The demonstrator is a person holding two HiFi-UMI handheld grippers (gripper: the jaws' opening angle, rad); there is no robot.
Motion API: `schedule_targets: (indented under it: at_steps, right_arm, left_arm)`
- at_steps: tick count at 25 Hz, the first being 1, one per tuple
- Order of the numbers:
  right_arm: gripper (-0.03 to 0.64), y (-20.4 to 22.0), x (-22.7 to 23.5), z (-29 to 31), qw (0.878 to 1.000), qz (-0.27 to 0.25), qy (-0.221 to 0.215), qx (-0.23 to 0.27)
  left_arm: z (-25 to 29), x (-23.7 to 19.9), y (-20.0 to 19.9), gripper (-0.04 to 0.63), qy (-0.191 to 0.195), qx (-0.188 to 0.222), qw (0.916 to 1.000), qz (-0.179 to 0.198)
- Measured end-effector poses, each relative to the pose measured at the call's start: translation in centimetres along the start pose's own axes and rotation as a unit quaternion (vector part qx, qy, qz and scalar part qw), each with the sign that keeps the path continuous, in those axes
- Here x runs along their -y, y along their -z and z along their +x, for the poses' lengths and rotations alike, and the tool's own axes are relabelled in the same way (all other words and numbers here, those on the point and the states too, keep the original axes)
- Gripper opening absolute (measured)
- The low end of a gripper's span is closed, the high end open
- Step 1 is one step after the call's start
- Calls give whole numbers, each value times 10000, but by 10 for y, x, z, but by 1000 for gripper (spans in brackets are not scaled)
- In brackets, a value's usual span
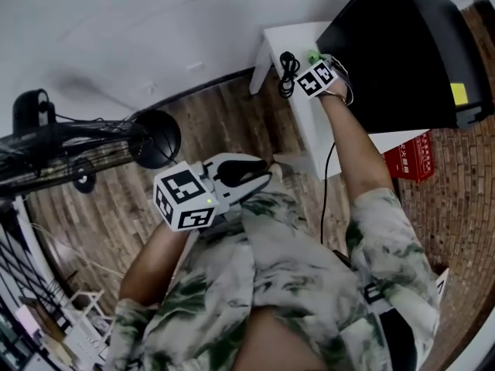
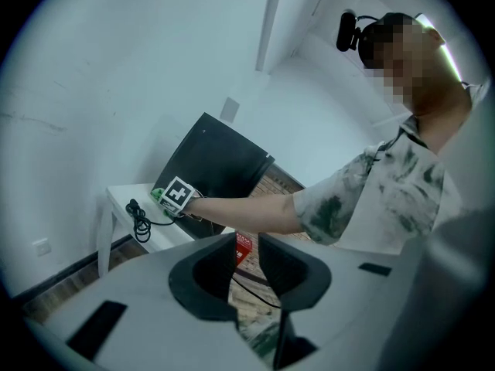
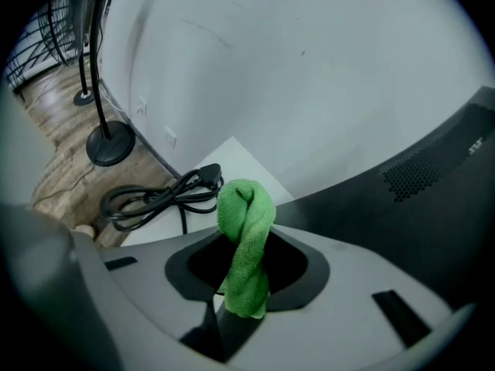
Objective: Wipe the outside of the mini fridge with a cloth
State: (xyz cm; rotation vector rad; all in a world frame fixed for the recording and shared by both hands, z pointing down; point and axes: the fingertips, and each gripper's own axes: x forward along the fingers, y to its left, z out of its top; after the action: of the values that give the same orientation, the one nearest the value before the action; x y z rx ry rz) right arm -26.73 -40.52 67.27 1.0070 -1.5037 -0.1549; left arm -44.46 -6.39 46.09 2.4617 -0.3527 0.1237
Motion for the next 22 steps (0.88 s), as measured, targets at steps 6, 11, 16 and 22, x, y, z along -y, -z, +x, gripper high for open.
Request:
schedule_targets:
  at_steps: [6,11,16,22]
  right_arm:
    - [121,6,-20,-62,9954,775,-188,536]
    - [121,33,-45,-119,9883,1257,-317,802]
    - [121,71,-70,-178,9752,1882,-525,1041]
    - [121,108,-91,-257,9470,2755,-682,1505]
  left_arm:
    - [-6,14,6,95,387,-164,9988,263]
    - [-7,33,13,95,826,-392,9947,460]
    - [4,48,17,95,1177,-595,9894,613]
    - [21,70,22,95,1492,-801,9799,1050]
